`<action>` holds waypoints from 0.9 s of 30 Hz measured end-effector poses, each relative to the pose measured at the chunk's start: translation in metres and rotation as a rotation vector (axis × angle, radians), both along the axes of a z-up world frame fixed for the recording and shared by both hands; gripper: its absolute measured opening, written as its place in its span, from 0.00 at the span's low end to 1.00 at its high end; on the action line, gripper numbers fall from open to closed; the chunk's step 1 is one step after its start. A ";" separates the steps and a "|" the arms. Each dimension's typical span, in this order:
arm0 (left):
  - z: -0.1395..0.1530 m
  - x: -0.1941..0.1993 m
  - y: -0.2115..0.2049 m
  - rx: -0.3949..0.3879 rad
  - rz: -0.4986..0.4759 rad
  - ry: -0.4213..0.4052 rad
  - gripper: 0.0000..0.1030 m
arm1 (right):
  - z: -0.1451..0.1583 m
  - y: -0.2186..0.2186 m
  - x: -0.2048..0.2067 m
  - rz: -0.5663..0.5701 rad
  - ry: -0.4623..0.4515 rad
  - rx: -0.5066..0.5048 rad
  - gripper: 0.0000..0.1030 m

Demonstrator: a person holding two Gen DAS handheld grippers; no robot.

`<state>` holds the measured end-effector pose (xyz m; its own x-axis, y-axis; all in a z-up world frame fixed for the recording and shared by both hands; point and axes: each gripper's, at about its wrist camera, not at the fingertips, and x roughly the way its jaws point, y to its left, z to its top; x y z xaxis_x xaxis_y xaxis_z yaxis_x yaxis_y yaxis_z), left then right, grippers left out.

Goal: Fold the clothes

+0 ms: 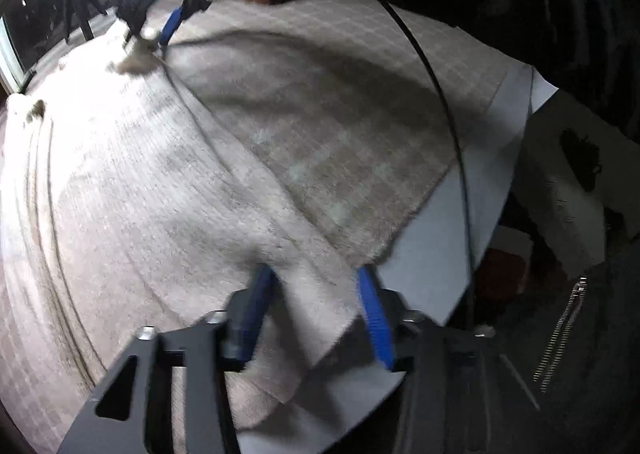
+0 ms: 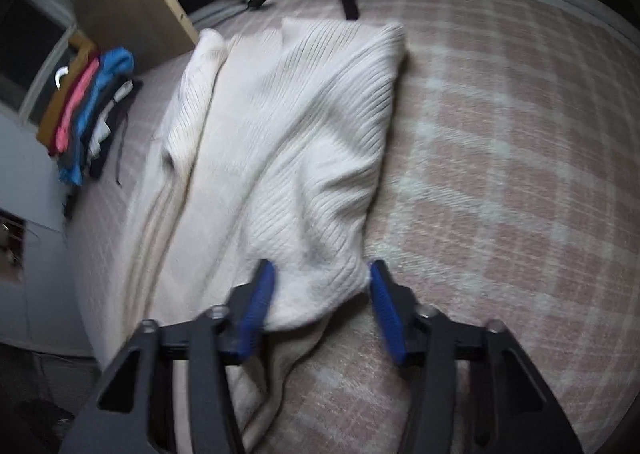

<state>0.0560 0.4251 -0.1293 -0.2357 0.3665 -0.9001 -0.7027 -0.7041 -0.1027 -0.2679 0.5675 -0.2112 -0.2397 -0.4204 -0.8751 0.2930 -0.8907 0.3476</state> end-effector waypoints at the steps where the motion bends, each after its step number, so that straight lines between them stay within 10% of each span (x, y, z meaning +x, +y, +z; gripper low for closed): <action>1: 0.000 -0.005 -0.005 0.012 0.021 -0.011 0.08 | -0.003 -0.004 -0.001 0.007 -0.006 0.010 0.15; 9: 0.007 -0.024 -0.065 0.365 0.228 -0.240 0.07 | 0.024 0.000 -0.005 -0.097 0.046 -0.009 0.12; 19: 0.007 -0.009 -0.130 0.450 0.364 -0.254 0.07 | 0.052 -0.100 -0.014 0.029 0.121 0.175 0.12; 27: -0.012 -0.012 -0.098 0.403 0.311 -0.189 0.07 | 0.057 -0.150 -0.016 0.073 0.089 0.255 0.12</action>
